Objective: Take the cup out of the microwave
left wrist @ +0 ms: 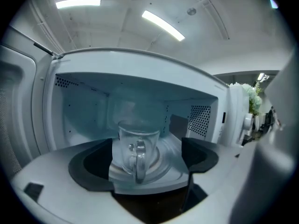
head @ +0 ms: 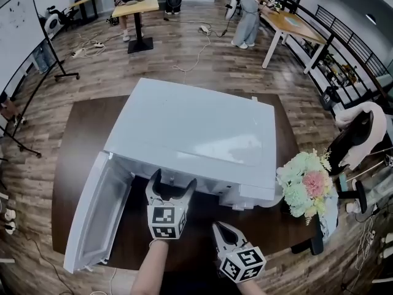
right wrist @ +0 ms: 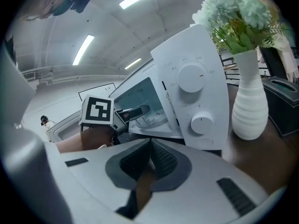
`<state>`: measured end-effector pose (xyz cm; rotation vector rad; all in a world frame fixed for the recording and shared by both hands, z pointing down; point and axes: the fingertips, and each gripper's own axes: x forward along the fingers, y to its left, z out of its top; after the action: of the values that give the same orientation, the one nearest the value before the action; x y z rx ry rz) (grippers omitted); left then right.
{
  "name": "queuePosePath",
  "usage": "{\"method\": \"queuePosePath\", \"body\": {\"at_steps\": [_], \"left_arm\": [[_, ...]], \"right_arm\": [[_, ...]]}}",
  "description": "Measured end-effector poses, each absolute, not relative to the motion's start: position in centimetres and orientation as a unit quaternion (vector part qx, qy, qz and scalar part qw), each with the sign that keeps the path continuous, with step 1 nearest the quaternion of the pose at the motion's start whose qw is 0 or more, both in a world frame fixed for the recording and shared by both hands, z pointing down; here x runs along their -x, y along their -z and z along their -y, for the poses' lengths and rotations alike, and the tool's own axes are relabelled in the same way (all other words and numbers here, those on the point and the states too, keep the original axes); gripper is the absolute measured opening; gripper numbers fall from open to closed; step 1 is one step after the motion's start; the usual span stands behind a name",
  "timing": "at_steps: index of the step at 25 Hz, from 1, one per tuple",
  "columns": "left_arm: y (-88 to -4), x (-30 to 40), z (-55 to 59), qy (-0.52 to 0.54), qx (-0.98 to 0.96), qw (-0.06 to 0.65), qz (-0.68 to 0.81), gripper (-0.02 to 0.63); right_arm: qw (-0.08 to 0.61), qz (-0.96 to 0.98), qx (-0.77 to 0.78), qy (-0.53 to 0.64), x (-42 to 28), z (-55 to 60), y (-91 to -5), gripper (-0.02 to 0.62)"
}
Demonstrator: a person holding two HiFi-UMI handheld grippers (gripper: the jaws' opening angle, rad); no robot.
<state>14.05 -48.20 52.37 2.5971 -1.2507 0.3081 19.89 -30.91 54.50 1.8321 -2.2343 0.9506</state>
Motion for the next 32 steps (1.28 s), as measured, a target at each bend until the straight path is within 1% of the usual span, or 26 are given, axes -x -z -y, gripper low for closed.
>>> {"method": "queuePosePath", "body": {"at_steps": [5,11,14,23,27,28,29,32], "left_arm": [[-53.3,-14.3,50.2,-0.125,-0.878,0.115,0.447,0.439],[-53.9,-14.6,51.9,-0.137,-0.876,0.109,0.45,0.439],[-53.8,-15.4,52.7,-0.14,-0.878,0.098,0.446,0.439],[-54.2,-17.0,54.4,-0.135,-0.882,0.095,0.441,0.437],[-54.5,-16.8,54.8,-0.142,-0.873,0.083,0.459,0.437],[-54.5,-16.6,54.9,-0.142,-0.87,0.08,0.465,0.431],[-54.5,-16.5,55.0,-0.143,-0.869,0.077,0.468,0.404],[-54.5,-16.4,55.1,-0.143,-0.868,0.074,0.469,0.399]], "right_arm": [[0.041,0.729,-0.6,-0.328,-20.1,31.5,-55.1,-0.005],[0.047,0.733,-0.589,-0.337,-19.7,32.3,-55.6,-0.005],[0.046,0.731,-0.589,-0.341,-20.1,32.9,-55.9,-0.005],[0.048,0.723,-0.593,-0.351,-21.1,34.0,-56.6,-0.005],[0.047,0.722,-0.592,-0.355,-21.3,34.4,-56.8,-0.005],[0.048,0.721,-0.592,-0.356,-21.4,34.5,-56.9,-0.005],[0.049,0.721,-0.592,-0.357,-21.4,34.5,-57.0,-0.005],[0.051,0.721,-0.591,-0.358,-21.3,34.6,-57.2,-0.005]]}}
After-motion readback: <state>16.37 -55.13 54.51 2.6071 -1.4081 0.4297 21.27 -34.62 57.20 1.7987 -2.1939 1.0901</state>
